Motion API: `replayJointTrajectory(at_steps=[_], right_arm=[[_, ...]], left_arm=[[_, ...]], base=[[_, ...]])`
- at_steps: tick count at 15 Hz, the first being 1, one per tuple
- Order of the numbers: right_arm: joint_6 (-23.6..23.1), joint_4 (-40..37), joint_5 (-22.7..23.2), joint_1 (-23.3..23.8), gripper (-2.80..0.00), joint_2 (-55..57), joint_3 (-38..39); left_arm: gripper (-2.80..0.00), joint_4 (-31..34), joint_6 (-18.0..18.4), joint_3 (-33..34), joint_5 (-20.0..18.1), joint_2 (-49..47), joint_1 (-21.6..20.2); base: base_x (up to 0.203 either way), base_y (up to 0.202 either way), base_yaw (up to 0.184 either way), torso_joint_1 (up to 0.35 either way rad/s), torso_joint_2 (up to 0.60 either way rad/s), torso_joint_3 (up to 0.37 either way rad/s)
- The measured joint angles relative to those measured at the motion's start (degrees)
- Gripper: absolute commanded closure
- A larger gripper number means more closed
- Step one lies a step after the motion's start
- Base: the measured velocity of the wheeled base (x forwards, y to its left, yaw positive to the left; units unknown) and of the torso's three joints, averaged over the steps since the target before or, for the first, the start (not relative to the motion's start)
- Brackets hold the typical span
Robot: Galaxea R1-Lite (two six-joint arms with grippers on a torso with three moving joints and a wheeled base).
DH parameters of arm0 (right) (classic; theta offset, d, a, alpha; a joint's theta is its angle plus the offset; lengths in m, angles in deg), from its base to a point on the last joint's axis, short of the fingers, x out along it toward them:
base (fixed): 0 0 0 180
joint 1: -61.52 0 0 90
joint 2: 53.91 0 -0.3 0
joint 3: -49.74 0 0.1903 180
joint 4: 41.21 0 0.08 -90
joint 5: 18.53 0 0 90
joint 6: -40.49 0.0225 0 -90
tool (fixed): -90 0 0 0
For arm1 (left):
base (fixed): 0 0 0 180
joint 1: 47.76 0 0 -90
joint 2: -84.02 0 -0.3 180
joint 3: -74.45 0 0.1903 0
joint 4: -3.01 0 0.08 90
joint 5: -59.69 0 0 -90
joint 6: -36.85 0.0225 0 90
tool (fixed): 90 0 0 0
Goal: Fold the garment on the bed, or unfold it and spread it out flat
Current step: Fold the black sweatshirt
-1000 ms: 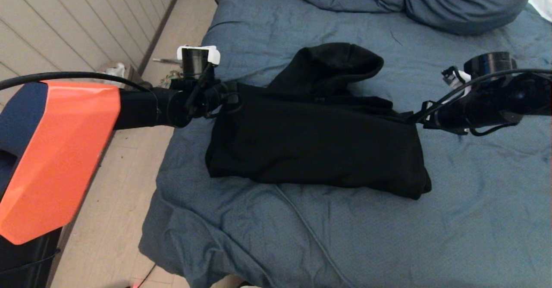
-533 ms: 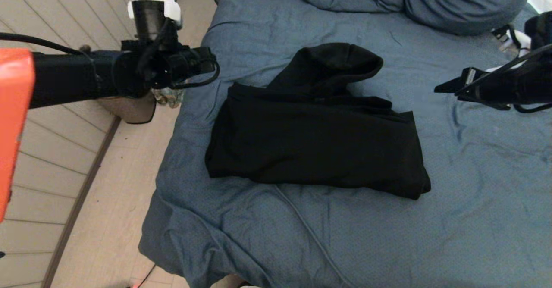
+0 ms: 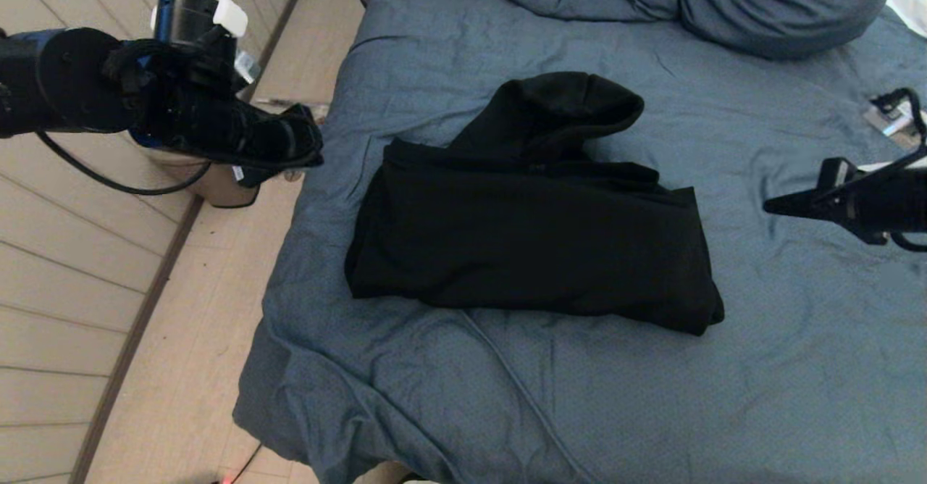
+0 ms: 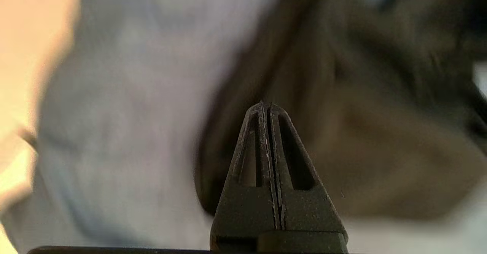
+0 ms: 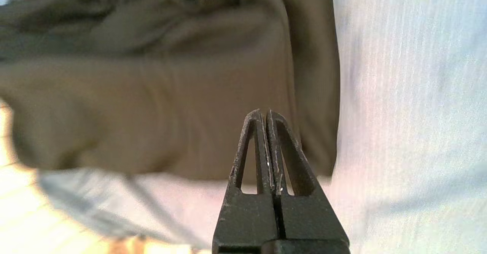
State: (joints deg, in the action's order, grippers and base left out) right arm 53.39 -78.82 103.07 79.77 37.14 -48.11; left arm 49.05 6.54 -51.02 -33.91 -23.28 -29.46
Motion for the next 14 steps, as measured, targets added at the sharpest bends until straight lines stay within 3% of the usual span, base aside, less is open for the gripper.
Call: replayJointTrajectory(at_steps=[1,2,3,6,10,14], right_arm=[[0.2,0.0,2.3,1.5,0.0,-0.5,1.4],[0.1,0.1,3.1,2.4,-2.8,-0.8,2.7],[-0.1,0.3,3.2,2.8,-2.8,-1.1,4.0],[0.3,4.1,3.4,3.2,-2.8,-1.5,7.1],[-0.2,10.7,3.4,3.3,-2.8,-0.2,10.3],[-0.7,11.0,3.2,3.2,-2.8,1.6,10.7]], left_arm=[[0.0,0.2,-0.3,2.5,-5.2,1.2,-0.5],[0.0,0.2,-0.3,4.5,-10.5,2.1,-0.8],[-2.8,0.2,-0.2,5.8,-14.6,2.3,-1.1],[-2.8,-3.7,0.3,6.0,-22.1,-0.1,-1.4],[-2.8,-13.4,2.2,5.9,-23.2,-6.7,-0.6],[-2.8,-18.0,13.9,7.7,-24.5,-13.1,-0.2]], base=[[0.0,0.0,0.0,0.0,0.0,0.0],[0.0,0.0,0.0,0.0,0.0,0.0],[0.0,0.0,0.0,0.0,0.0,0.0],[0.0,0.0,0.0,0.0,0.0,0.0],[0.0,0.0,0.0,0.0,0.0,0.0],[0.0,0.0,0.0,0.0,0.0,0.0]])
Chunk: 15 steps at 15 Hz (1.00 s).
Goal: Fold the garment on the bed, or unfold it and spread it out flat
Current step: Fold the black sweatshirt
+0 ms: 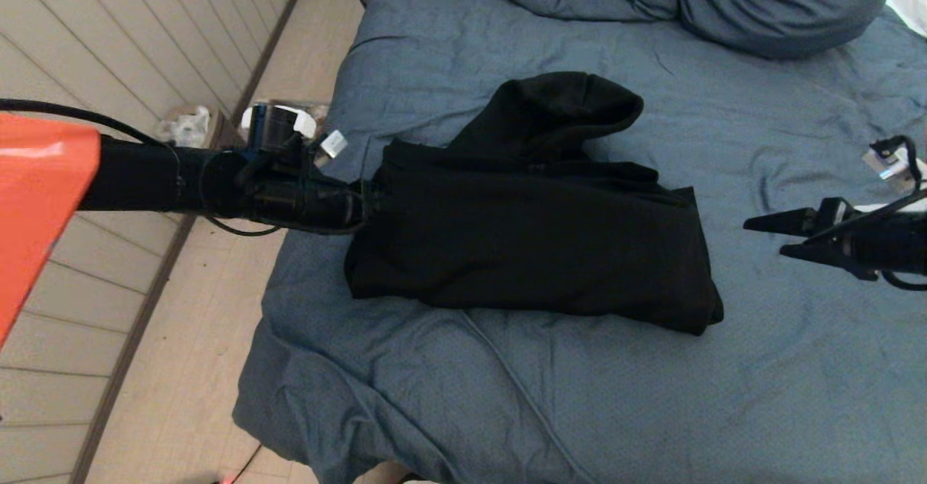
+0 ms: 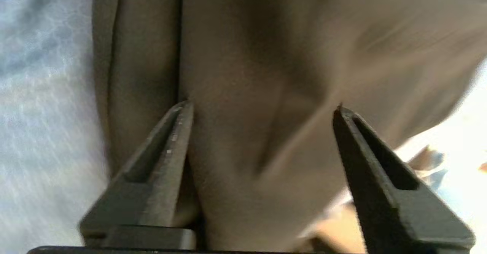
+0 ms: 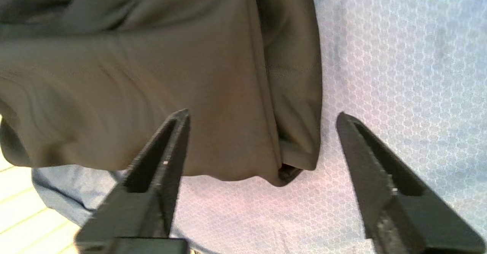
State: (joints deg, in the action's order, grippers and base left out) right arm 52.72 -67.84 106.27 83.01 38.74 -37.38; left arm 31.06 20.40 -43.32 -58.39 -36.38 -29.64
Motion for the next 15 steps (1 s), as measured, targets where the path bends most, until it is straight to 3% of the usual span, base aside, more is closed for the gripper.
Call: replayJointTrajectory(at_steps=[1,3,6,10,15], right_arm=[[-0.3,0.0,0.0,-0.1,-2.8,0.4,0.0],[-0.4,0.1,0.0,-0.1,-2.8,1.0,0.0],[-0.4,0.1,0.1,0.0,-2.8,1.3,0.1],[-0.5,0.1,0.0,-0.1,-2.8,1.7,0.5],[-0.5,0.2,0.0,-0.1,-2.8,4.4,-0.3]], left_arm=[[-2.8,-1.1,3.0,1.0,0.3,-0.7,0.0],[-2.8,-3.4,5.0,2.1,2.1,-1.7,0.0],[-2.8,-4.9,5.4,1.8,7.6,-2.9,-0.1],[-2.8,-5.8,5.4,3.9,8.8,-2.8,1.1],[-2.8,-6.8,4.8,6.1,13.7,-1.2,4.9]], base=[[0.0,0.0,0.0,0.0,0.0,0.0],[0.0,0.0,0.0,0.0,0.0,0.0],[0.0,0.0,0.0,0.0,0.0,0.0],[0.0,0.0,0.0,0.0,0.0,0.0],[0.0,0.0,0.0,0.0,0.0,0.0]])
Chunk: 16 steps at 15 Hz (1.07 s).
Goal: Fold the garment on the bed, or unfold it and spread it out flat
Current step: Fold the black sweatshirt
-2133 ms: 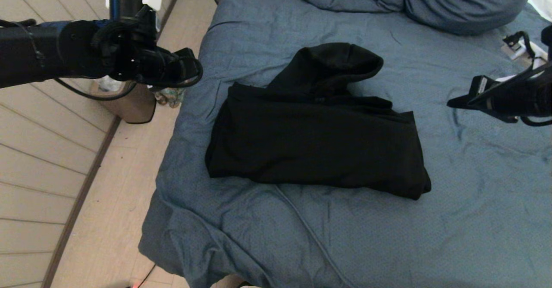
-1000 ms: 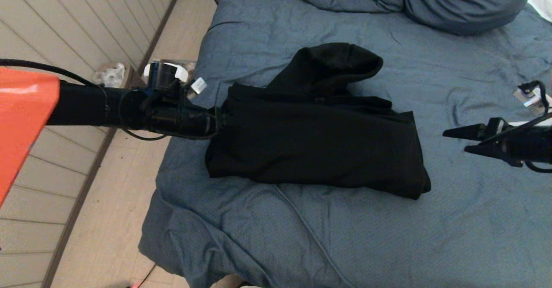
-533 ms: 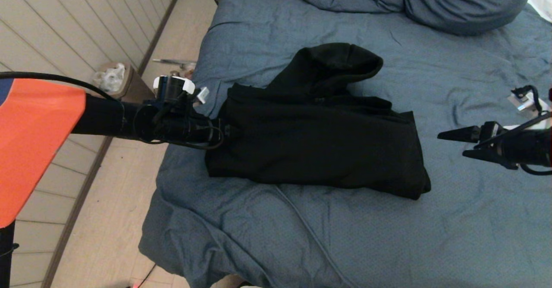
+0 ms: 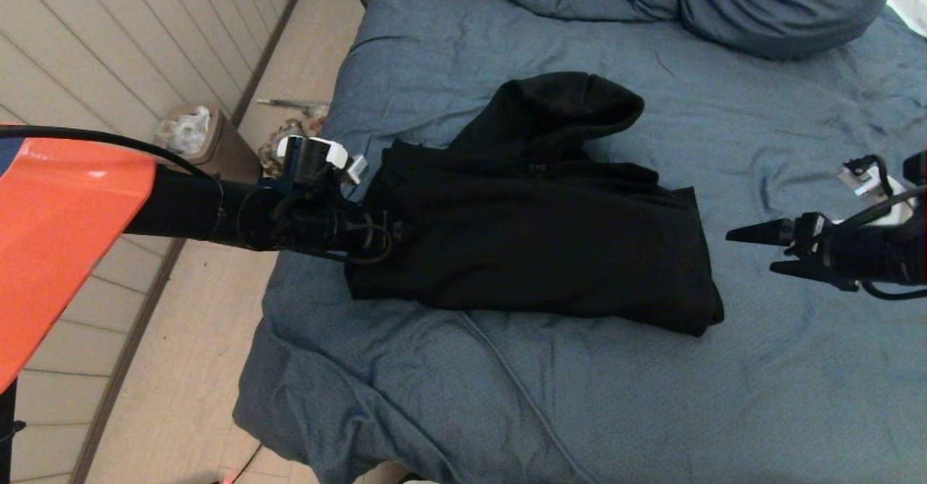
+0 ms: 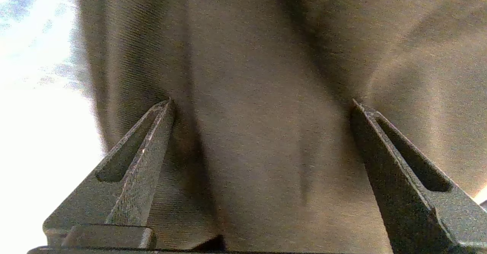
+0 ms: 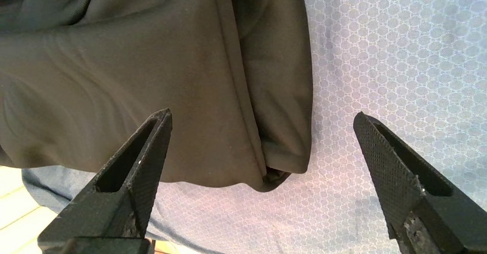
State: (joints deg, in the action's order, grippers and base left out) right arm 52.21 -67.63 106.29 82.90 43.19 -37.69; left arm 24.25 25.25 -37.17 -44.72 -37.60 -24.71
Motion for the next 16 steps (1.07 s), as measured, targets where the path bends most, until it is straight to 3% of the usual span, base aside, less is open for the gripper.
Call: replayJointTrajectory(at_steps=[5,13,14,16], right_arm=[[0.0,0.0,0.0,0.0,-2.8,0.7,0.1],[0.0,0.0,0.0,0.0,-2.8,0.5,0.2],[0.0,0.0,0.0,0.1,-2.8,0.5,0.2],[0.0,0.0,0.0,0.1,-2.8,0.4,0.3]], left_arm=[[-2.8,-0.1,0.0,2.8,0.9,1.5,3.6],[-2.8,-2.9,0.0,3.7,2.4,1.5,4.2],[0.0,-3.9,0.0,3.9,2.8,1.4,4.2],[0.0,-4.3,0.1,4.0,4.2,1.2,4.2]], base=[[0.0,0.0,0.0,0.0,0.0,0.0],[0.0,0.0,0.0,0.0,0.0,0.0],[0.0,0.0,0.0,0.0,0.0,0.0],[0.0,0.0,0.0,0.0,0.0,0.0]])
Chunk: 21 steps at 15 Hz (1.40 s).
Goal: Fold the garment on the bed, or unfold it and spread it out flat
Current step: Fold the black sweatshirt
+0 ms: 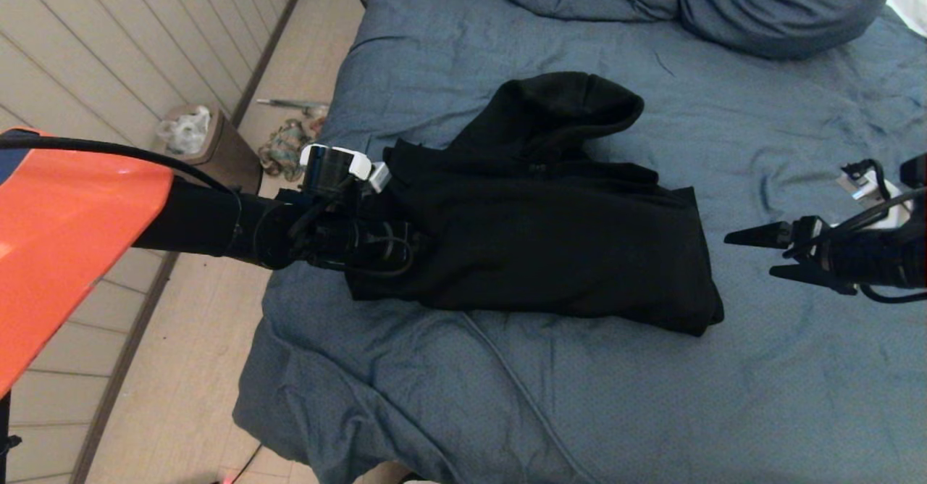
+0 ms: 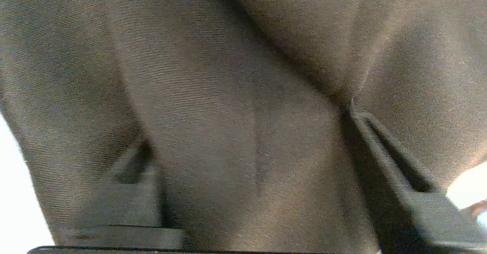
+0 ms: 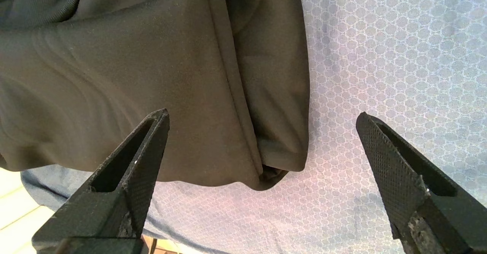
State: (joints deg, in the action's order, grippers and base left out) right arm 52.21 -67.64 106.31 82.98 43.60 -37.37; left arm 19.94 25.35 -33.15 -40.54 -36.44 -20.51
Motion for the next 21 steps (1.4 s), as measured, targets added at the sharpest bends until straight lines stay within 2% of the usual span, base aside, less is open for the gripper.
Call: replayJointTrajectory(at_steps=[7,12,17,19,21], right_arm=[[-0.1,0.9,-0.1,-0.6,-2.8,1.3,1.2],[-0.2,16.4,-1.0,-5.1,-2.8,5.5,8.3],[-0.6,19.6,-10.0,-10.7,-2.8,11.1,10.1],[-0.6,23.4,-12.1,-11.2,0.0,13.1,10.5],[0.2,28.7,-13.5,-11.9,0.0,14.3,12.2]], left_arm=[[0.0,-0.2,-0.7,-0.4,0.2,-0.3,0.0],[0.0,-0.2,-1.0,-0.4,0.1,-0.3,0.0],[0.0,-0.1,-1.2,-0.6,0.1,-0.3,0.0],[0.0,-0.1,-1.8,-0.6,0.1,-0.1,0.0],[0.0,0.0,-1.9,-0.7,0.1,0.0,0.0]], base=[[0.0,0.0,0.0,0.0,0.0,0.0],[0.0,0.0,0.0,0.0,0.0,0.0],[0.0,0.0,0.0,0.0,0.0,0.0],[0.0,0.0,0.0,0.0,0.0,0.0],[0.0,0.0,0.0,0.0,0.0,0.0]])
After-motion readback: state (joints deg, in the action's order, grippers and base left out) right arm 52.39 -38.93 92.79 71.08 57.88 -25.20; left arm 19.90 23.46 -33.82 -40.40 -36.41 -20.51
